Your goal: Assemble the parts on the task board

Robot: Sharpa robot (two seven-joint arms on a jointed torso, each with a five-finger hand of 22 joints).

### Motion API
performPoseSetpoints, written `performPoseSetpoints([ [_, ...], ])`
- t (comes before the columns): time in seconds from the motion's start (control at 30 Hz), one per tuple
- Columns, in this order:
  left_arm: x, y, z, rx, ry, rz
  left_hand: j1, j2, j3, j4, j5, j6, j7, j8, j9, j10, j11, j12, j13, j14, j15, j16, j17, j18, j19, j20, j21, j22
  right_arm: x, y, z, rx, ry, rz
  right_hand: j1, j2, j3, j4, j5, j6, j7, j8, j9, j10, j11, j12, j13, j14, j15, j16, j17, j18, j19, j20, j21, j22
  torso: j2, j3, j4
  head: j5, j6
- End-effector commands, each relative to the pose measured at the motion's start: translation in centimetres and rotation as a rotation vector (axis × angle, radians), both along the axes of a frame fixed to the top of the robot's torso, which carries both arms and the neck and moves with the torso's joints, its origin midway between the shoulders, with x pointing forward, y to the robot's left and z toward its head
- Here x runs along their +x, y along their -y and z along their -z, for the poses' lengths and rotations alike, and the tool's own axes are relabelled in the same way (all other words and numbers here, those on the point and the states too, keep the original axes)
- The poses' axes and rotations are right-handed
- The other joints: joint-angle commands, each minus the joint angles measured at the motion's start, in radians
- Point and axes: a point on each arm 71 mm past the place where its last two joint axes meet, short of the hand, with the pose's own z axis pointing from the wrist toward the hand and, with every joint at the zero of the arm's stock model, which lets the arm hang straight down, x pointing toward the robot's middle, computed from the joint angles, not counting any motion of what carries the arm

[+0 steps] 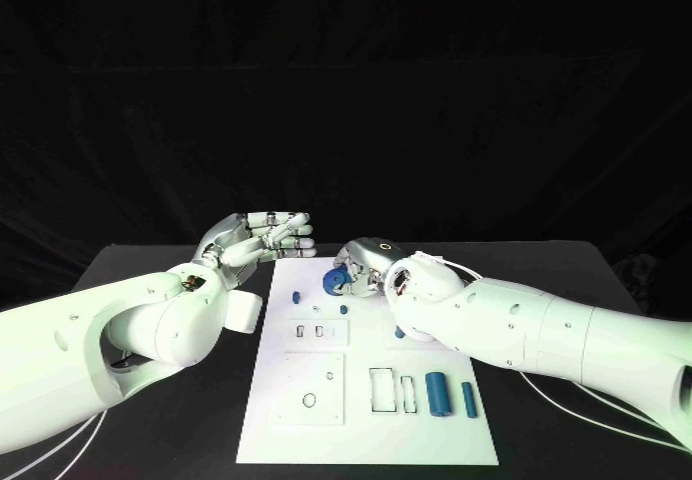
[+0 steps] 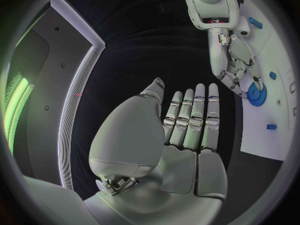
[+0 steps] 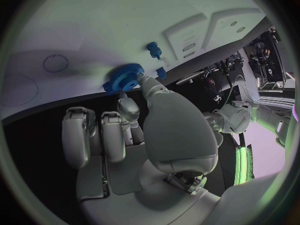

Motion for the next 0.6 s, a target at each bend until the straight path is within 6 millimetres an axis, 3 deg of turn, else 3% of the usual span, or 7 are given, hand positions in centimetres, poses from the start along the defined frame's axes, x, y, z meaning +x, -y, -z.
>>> performPoseSetpoints([
  [0.03, -0.1, 0.2, -0.1, -0.004, 0.008, 0.017, 0.012, 0.002, -0.002, -0.003, -0.002, -0.003, 0.009, -0.004, -0.001, -0.005, 0.002, -0.005, 0.000, -0.008, 0.001, -0.006, 0.002, 0.010, -0.007, 0.002, 0.003, -0.002, -0.1, -0.1, 0.1, -0.007, 0.001, -0.009, -0.014, 0.000, -0.022, 0.009, -0.003, -0.016, 0.008, -0.017, -0.007, -0.002, 0.009, -0.003, 0.000, 0.078, 0.009, -0.002, 0.145, -0.006, -0.001, 0.011, -0.004, 0.142, 0.000, 0.0000, -0.0006, -0.001, 0.001],
  [0.23, -0.1, 0.2, -0.1, -0.003, 0.007, 0.016, 0.012, 0.002, -0.002, -0.003, -0.002, -0.003, 0.009, -0.004, -0.001, -0.005, 0.002, -0.005, 0.000, -0.008, 0.001, -0.006, 0.002, 0.010, -0.007, 0.002, 0.003, -0.002, -0.2, 0.1, 0.1, -0.004, -0.011, -0.010, -0.027, 0.007, -0.053, 0.025, 0.002, 0.021, 0.003, -0.009, -0.003, 0.007, 0.007, 0.012, 0.015, 0.078, 0.010, -0.001, 0.146, -0.006, 0.002, 0.016, -0.002, 0.146, 0.000, 0.0001, 0.0004, -0.001, 0.000],
  [0.6, -0.1, 0.0, -0.1, -0.002, 0.006, 0.012, 0.012, 0.002, -0.002, -0.003, -0.002, -0.003, 0.009, -0.004, -0.001, -0.006, 0.002, -0.006, 0.000, -0.009, 0.001, -0.007, 0.002, 0.010, -0.008, 0.003, 0.002, -0.002, -0.4, 1.1, 0.4, 0.024, -0.077, 0.011, -0.052, 0.036, -0.086, 0.054, 0.051, 0.066, -0.010, 0.002, 0.000, 0.032, -0.004, 0.044, 0.047, 0.079, 0.001, 0.001, 0.152, -0.008, 0.010, 0.009, 0.005, 0.155, 0.000, 0.0011, -0.0006, 0.000, 0.001],
])
